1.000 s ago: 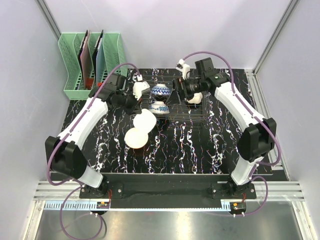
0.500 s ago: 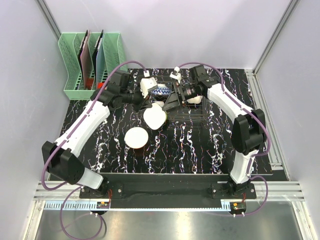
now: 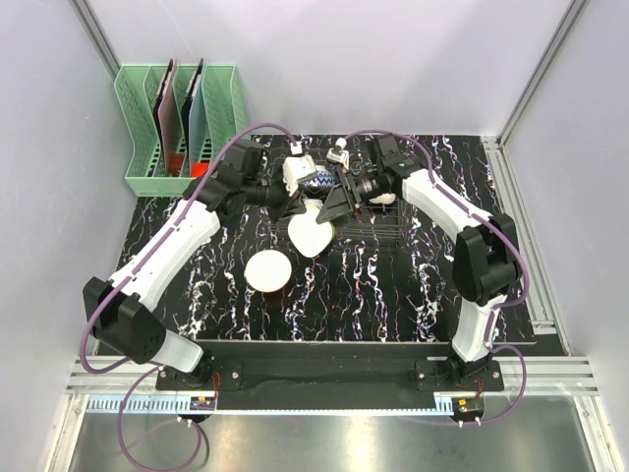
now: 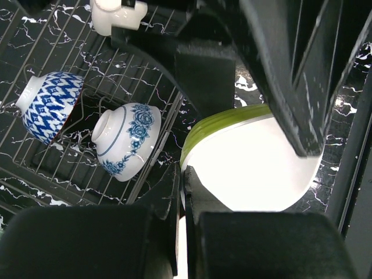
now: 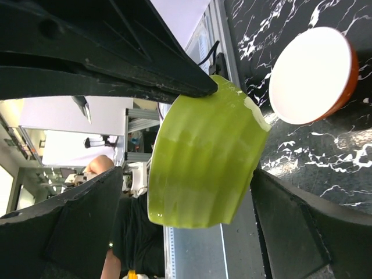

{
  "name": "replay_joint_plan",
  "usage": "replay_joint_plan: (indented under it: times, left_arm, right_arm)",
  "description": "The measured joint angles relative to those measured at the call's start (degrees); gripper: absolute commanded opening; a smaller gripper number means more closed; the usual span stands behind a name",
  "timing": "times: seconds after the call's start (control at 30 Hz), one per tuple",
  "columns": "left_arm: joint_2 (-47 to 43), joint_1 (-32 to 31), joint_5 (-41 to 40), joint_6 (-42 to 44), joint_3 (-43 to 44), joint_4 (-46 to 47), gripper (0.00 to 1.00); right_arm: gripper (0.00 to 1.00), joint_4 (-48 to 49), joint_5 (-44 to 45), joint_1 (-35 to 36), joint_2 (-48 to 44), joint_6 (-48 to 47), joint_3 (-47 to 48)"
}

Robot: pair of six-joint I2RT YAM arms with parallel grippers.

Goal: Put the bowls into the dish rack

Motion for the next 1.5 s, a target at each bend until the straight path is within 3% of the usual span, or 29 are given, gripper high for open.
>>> replay_joint_plan:
  times: [0.13,0.2,0.3,0.7,1.07,1.4,1.5]
  left_arm:
    - [0.0,-0.5,-0.2,0.0,0.0,0.1,0.00]
    - [0.0,-0.6,-0.3,0.0,0.0,0.0,0.00]
    - [0.0,-0.7,-0.4,0.0,0.0,0.2,0.00]
    - [-1.6,-1.6,-3.5,0.7,-1.1,1.2,0.00]
    - [-5.6,-2.9,-6.9,1.3,-4.1,3.3,0.00]
    - [-5.7,-3.1,-8.1,1.3,-4.2,3.5,0.00]
    - [-5.7,-3.1,-8.2,1.3,-4.5,3.8,0.00]
  right_arm:
    - [0.96,0.1,0.0,1.3,0.0,0.3,-0.9]
    - [0.86,0.2,0.0,1.6,0.0,0.4,-0.9]
    - [0.79,0.2,0.1,1.7,0.0,0.5,-0.9]
    - [0.86,0.5,-0.5,1.7,0.0,0.7,-0.9]
    - [0.71,2.2,-3.5,1.7,0.4,1.6,-1.4]
    - [0.38,4.6,-3.7,1.5,0.5,3.7,-2.8]
    - [0.21,5.3,-3.8,1.5,0.5,4.2,-3.1]
